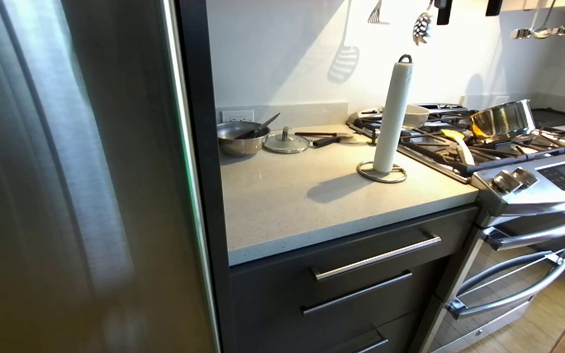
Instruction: Remove the paper towel from the stand and put it upright on the cupboard
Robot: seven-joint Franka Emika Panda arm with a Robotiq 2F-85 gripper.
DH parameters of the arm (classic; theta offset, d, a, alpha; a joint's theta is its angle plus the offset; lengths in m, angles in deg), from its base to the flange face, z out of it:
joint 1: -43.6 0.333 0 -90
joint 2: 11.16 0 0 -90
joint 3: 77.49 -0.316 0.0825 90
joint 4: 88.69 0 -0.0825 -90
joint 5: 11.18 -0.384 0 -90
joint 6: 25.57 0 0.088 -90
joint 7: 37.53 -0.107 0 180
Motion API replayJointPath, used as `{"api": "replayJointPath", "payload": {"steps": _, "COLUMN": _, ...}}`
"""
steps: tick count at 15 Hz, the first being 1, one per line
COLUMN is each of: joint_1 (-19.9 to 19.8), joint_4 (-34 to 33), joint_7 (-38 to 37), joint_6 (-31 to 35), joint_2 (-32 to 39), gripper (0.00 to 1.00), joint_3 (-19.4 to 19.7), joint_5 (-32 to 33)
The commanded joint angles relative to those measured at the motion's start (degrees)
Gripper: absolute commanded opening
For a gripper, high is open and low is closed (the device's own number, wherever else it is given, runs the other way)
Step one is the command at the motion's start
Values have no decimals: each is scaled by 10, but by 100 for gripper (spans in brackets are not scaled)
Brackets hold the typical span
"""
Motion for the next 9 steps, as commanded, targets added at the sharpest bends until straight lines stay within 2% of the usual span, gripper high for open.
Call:
{"api": "replayJointPath", "payload": {"steps": 1, "joint_1": -14, "joint_4": 14, "joint_7": 24, "joint_6": 99, "joint_2": 21, "gripper": 100, "joint_3": 21, "joint_5": 7}}
{"api": "replayJointPath", "payload": {"steps": 3, "joint_1": -18, "joint_4": 16, "joint_7": 41, "joint_6": 161, "joint_2": 42, "gripper": 100, "joint_3": 38, "joint_5": -15}}
{"api": "replayJointPath", "payload": {"steps": 9, "joint_1": -20, "joint_4": 3, "joint_7": 96, "joint_6": 241, "joint_2": 109, "gripper": 100, "joint_3": 69, "joint_5": -80}}
